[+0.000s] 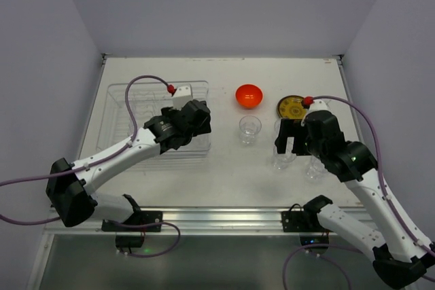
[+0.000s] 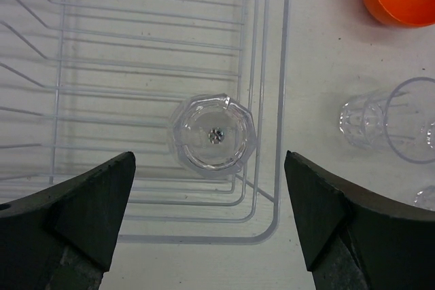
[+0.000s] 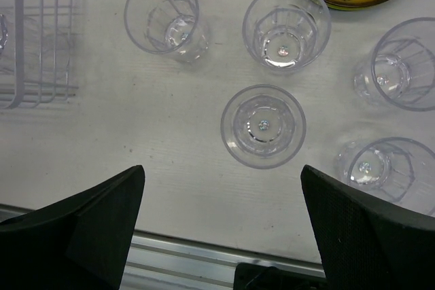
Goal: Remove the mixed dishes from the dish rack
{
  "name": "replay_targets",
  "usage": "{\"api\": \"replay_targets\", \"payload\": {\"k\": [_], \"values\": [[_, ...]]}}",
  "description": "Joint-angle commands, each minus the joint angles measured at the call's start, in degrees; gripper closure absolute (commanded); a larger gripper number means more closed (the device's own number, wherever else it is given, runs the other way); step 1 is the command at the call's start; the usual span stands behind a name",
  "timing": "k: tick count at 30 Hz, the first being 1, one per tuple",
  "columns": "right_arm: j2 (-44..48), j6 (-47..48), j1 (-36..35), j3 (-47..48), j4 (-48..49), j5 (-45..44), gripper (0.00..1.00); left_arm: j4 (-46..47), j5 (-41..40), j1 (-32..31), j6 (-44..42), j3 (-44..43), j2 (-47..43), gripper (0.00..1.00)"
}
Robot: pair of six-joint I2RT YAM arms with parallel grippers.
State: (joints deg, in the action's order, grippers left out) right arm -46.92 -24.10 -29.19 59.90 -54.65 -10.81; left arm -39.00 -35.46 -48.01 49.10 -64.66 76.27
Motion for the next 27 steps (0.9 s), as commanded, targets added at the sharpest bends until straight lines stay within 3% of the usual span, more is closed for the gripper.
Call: {"api": "replay_targets", "payload": {"k": [1,7,27], "values": [[2.53,1.6,0.27,-0.75,2.53,0.79,0.01,1.11,-3.4,0.63,2.67,-2.49,2.73,0.06],[5.6,2.3,0.27,-0.84,2.53,2.9,0.01,2.88,2.93,2.74,4.68,-2.92,9.58,0.07],[7.1,1.16,0.27,-4.18,5.17,7.64,0.01,7.45,6.46,6.35,7.93,1.91,15.92,0.22]]}}
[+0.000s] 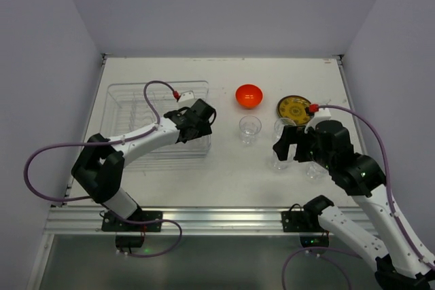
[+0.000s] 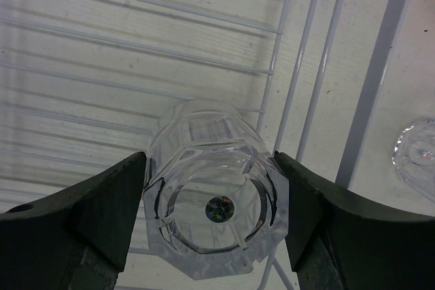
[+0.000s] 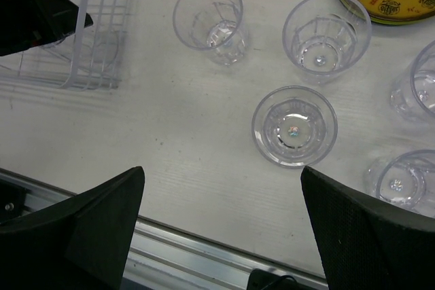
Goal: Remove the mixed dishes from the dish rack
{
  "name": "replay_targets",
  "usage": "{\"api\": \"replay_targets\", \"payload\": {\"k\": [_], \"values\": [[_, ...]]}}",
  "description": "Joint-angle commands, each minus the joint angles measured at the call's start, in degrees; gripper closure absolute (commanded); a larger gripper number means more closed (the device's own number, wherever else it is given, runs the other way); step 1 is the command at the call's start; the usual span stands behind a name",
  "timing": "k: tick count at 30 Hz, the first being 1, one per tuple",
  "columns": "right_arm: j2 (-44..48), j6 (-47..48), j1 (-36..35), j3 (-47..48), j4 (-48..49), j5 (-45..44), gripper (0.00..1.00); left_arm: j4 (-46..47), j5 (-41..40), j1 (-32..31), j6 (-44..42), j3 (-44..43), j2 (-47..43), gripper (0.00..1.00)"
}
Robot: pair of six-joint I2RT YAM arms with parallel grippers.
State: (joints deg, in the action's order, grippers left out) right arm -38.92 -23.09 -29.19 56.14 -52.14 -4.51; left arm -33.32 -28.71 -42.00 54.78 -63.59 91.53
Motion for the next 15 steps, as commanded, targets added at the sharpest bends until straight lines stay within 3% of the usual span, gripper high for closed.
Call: {"api": "replay_targets", "payload": {"k": [1,8,11,12,14,15], "values": [[-0.99,0.07,0.19,-0.42,2.74,1.52,0.01,1.16,-0.56,0.34,2.6,0.84,0.85,0.22],[-1.51,-0.02,0.19,-1.03,3.8,2.49,0.01,0.45,-1.44,0.78,2.61,0.31,1.73,0.25],[-1.6,-0.11,0.27,-1.12,3.62,2.32,0.01,-0.69,-2.4,0.95,2.69,0.05,1.2,0.39],[-1.43,-0.11,0.27,-1.12,3.62,2.23,0.01,-0.87,-3.27,0.95,2.78,0.22,0.15,0.49],[-1.34,-0.29,0.19,-1.29,3.8,2.14,0.01,-1.83,-4.51,0.95,3.05,0.31,-0.9,0.58],[-1.34,-0.37,0.27,-1.38,3.89,2.14,0.01,-2.36,-5.82,0.95,3.83,0.31,-2.13,0.69]]}}
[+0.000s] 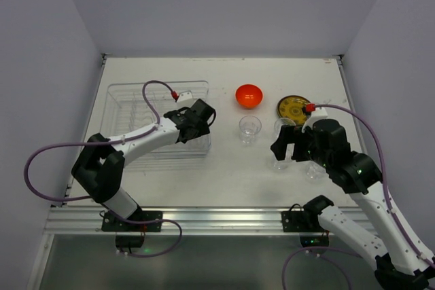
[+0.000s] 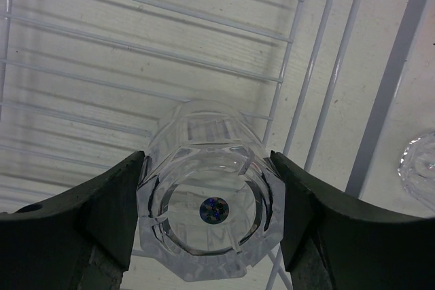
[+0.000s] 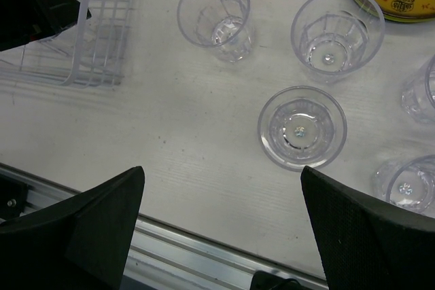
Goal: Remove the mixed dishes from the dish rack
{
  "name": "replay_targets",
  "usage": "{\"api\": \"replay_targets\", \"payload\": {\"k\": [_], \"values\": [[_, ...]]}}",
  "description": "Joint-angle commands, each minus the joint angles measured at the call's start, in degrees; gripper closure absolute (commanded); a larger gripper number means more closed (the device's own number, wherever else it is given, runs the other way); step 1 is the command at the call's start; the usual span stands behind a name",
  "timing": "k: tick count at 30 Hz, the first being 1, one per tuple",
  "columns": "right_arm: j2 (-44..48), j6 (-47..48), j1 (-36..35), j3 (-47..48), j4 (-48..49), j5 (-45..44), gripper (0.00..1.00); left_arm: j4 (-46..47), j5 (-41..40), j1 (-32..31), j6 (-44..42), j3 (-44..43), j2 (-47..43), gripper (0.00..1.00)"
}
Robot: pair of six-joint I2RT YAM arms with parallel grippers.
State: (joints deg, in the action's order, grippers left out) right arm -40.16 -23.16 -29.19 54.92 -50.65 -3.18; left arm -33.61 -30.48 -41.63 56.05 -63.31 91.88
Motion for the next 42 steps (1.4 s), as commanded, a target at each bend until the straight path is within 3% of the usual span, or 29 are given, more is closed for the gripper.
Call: {"api": "replay_targets", "payload": {"k": [1,6,17,20,23,27,30,32,36,39,42], "values": [[-0.09,-0.48,0.27,-0.25,2.58,0.89,0.01,-2.86,-4.5,0.58,2.74,0.03,-3.19,0.74],[-0.44,-1.27,0.19,-0.69,3.1,0.81,0.01,-3.92,-5.73,0.58,2.92,0.2,-7.93,1.0],[1.75,-6.28,0.19,-4.19,12.41,5.36,0.01,-1.21,-1.44,-1.26,-5.85,-1.73,-22.51,1.0],[4.65,-8.39,0.19,-8.75,22.06,14.66,0.01,8.61,9.62,-1.35,-11.73,1.68,-29.28,1.0],[5.89,-10.15,0.19,-11.4,30.16,20.92,0.01,22.5,26.13,-1.35,-13.77,7.49,-36.57,1.0],[4.3,-9.27,0.19,-12.11,35.87,29.44,0.01,30.86,47.28,-1.35,-10.88,7.76,-35.99,1.0],[4.48,-11.55,0.19,-15.36,46.32,41.47,0.01,47.33,60.66,-1.44,-5.97,10.04,-35.01,1.0],[4.57,-15.06,0.19,-17.46,55.02,48.75,0.01,53.26,63.6,-1.44,-1.41,13.03,-35.18,1.0],[5.09,-20.51,0.19,-19.23,63.56,53.54,0.02,61.09,64.58,-1.44,1.69,15.49,-35.63,1.0],[5.88,-23.67,0.19,-20.63,70.05,52.49,0.09,65.49,64.67,-1.44,4.23,17.86,-35.63,1.0],[5.71,-26.75,0.1,-21.95,75.15,51.79,0.22,68.4,64.06,-1.88,6.43,20.06,-35.27,1.0]]}}
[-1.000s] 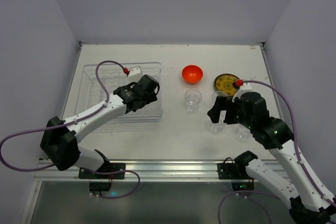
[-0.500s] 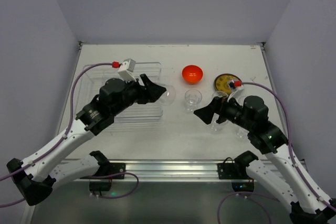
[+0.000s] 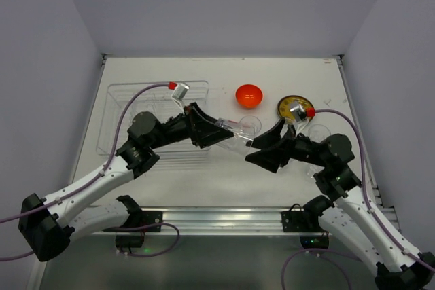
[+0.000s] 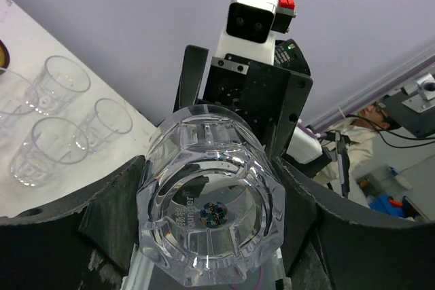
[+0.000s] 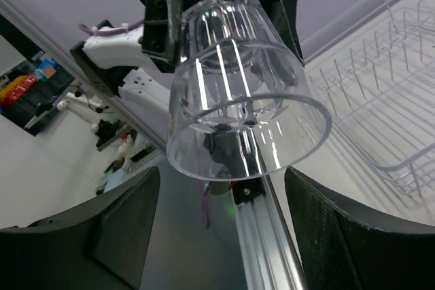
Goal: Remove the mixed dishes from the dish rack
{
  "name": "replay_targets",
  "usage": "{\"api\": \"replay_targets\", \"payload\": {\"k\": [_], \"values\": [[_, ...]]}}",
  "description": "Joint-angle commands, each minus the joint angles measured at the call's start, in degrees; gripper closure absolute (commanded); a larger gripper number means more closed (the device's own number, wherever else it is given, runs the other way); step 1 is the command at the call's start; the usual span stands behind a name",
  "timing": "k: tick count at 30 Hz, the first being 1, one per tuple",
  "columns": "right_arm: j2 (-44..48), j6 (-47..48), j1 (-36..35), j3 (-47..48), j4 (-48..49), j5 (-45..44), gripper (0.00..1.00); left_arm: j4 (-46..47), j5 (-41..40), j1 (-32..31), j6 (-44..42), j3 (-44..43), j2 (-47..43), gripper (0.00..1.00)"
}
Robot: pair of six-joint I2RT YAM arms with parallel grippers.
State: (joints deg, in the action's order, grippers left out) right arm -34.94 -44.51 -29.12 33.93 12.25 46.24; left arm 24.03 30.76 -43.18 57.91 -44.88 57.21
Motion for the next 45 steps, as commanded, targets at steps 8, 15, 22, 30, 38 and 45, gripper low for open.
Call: {"api": "replay_targets", "payload": {"k": [8,15,22,30,38,45], "values": [[-2.59,-12.7,-0.06,-2.56,21.93,2.1,0.38,13.06,0.0,-0.94,6.43,4.36,0.27,1.0],[-4.43,-16.22,-1.9,-2.47,24.58,-1.76,0.57,12.62,-7.38,-2.44,4.93,6.56,-0.61,1.0],[-4.0,-12.8,-5.06,-0.71,16.93,-9.5,0.92,15.16,-7.3,-3.05,5.2,7.53,0.71,1.0],[2.41,-0.26,-5.15,5.87,-5.23,-14.68,1.0,-2.87,-11.4,-2.96,-6.73,0.1,0.01,0.0],[-8.01,12.7,-6.2,28.54,-52.73,-38.19,1.0,-52.74,-67.1,-2.96,-18.09,-14.44,-7.98,0.0],[-27.86,9.72,-21.82,43.75,-78.05,-60.18,1.0,-64.8,-79.53,-2.96,-28.02,-18.05,-13.88,0.0]]}}
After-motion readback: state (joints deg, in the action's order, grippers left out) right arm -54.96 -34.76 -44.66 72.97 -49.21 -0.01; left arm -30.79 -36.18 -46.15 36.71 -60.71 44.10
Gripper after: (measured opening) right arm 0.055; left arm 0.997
